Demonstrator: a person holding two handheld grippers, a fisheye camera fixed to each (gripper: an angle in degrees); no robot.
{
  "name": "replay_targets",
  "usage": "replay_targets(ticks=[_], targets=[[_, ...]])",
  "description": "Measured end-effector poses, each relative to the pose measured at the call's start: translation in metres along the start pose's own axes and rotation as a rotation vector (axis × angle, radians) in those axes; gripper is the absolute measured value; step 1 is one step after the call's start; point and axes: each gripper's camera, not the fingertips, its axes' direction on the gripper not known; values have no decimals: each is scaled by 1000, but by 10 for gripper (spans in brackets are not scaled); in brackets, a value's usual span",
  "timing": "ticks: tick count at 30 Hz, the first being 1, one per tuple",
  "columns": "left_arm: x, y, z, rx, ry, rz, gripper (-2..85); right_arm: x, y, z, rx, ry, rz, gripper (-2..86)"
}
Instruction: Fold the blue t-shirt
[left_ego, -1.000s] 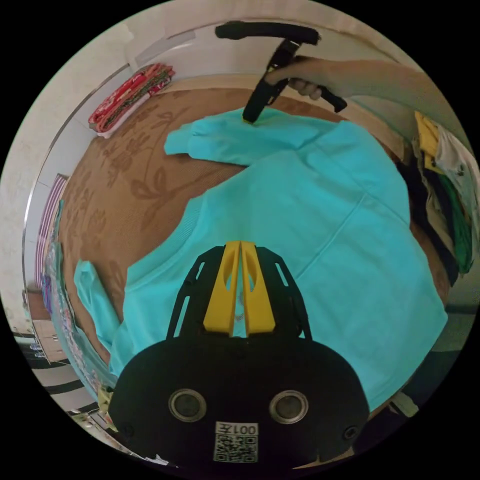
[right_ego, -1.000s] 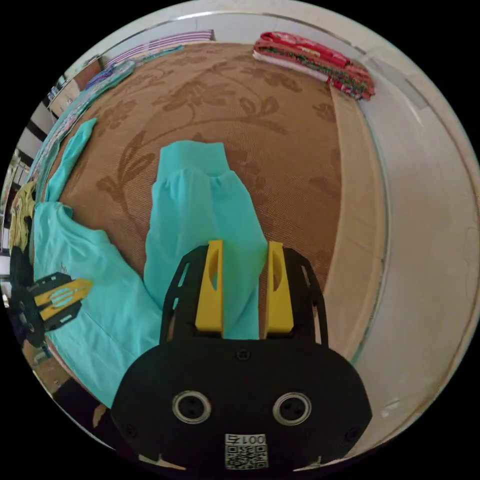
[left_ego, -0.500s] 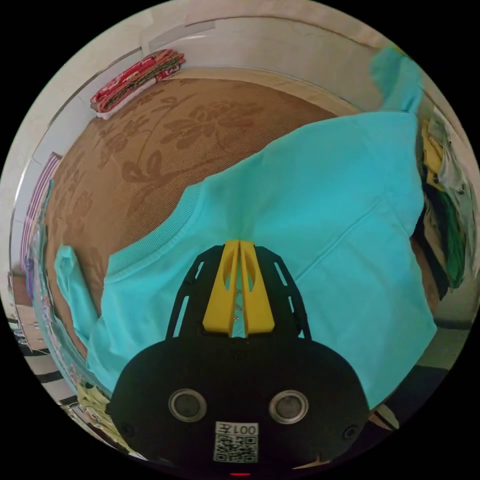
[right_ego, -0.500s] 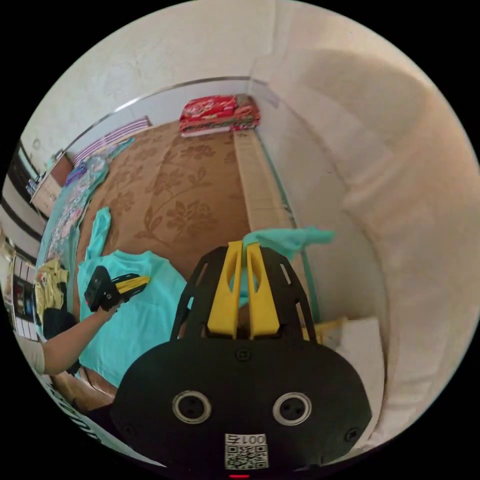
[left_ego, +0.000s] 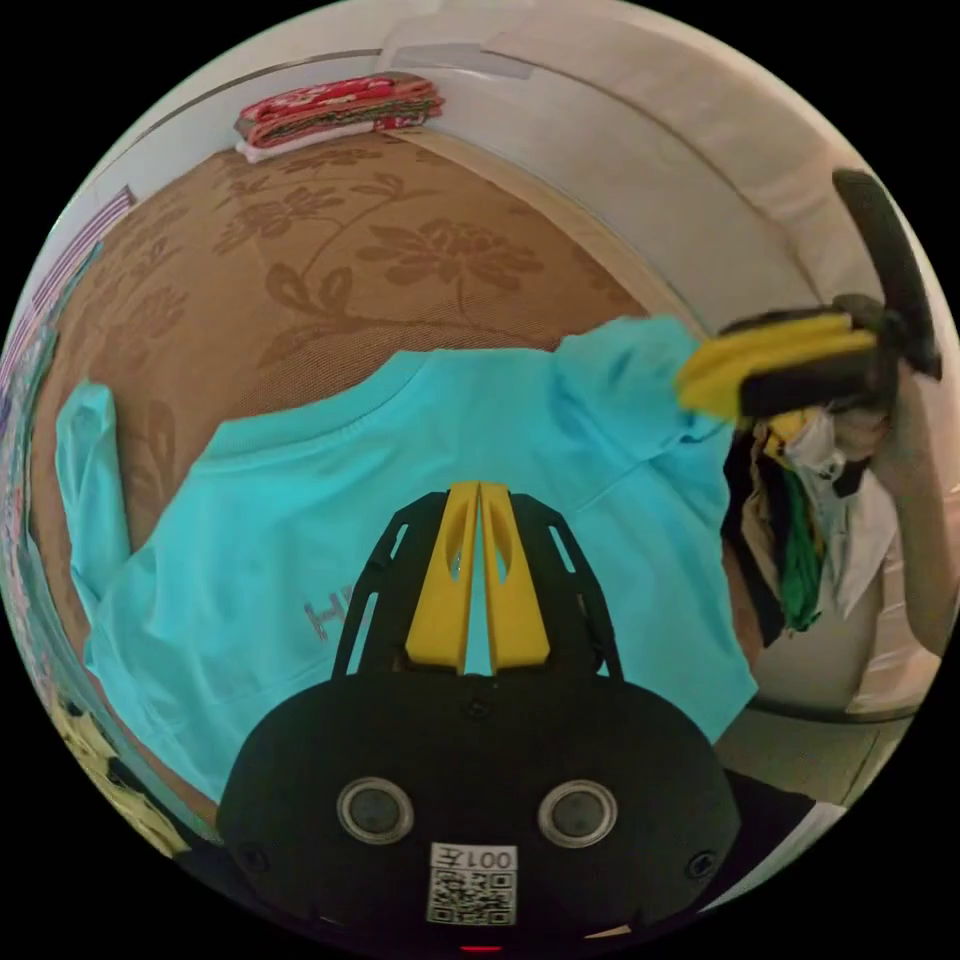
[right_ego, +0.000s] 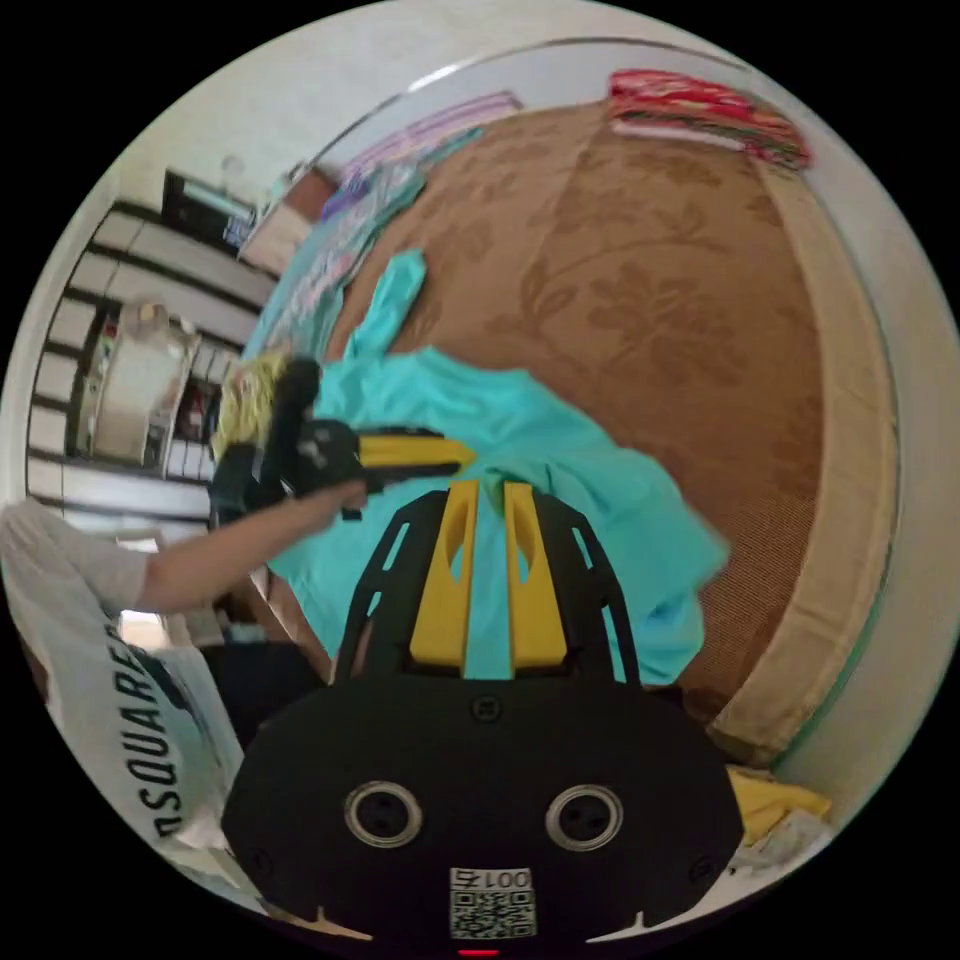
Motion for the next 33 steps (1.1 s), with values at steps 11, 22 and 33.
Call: replay_targets(ticks=[11, 22, 33], targets=[[-36, -67, 19, 125, 228, 91, 64, 13, 56, -31, 46, 544, -98, 115], [-92, -111, 74, 194, 362, -257, -6, 66, -67, 42, 22, 158, -221, 100], [-84, -120, 83, 130, 285, -125, -9, 13, 37, -58, 273, 513, 10, 25]])
